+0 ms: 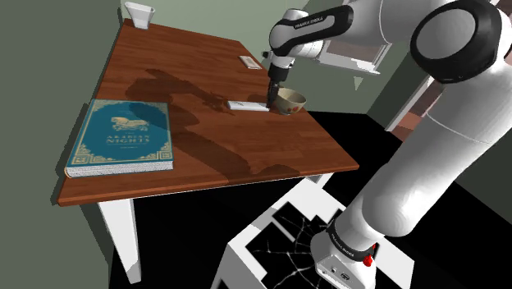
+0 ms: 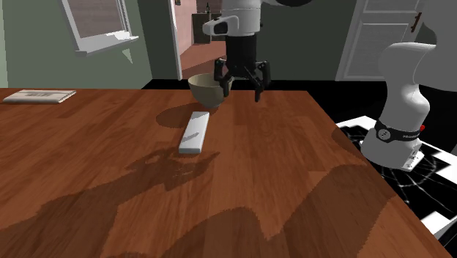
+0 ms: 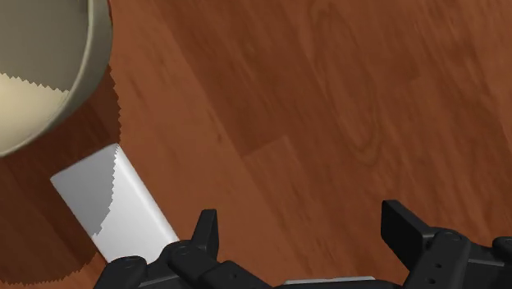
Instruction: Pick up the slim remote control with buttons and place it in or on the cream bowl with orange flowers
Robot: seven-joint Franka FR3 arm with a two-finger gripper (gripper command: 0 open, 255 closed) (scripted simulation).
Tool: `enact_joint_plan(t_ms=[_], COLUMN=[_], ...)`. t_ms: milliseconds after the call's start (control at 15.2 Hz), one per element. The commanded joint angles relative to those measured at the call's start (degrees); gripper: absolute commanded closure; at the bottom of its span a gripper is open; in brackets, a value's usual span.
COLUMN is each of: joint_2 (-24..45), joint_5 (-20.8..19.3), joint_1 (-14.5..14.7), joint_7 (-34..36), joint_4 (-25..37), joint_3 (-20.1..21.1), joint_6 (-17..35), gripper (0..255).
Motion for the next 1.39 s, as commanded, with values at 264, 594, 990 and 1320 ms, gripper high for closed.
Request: enact_joint_plan(t_ms=[264, 594, 990, 1320], joint_2=[14.3, 26.0, 27.6, 28.1], joint_5=[4.5, 6.9, 7.4, 7.6], joint_1=[-2.1, -4.7, -4.8, -4.8], joint_7=[-11.2, -18.2, -18.5, -18.6], joint_4=[14.1, 27.8, 25.7, 25.2], joint_3=[0.6, 2.5, 2.8, 2.9], joint_6=[0.1, -1.7, 2.1, 3.1], gripper=[0, 0, 0, 0])
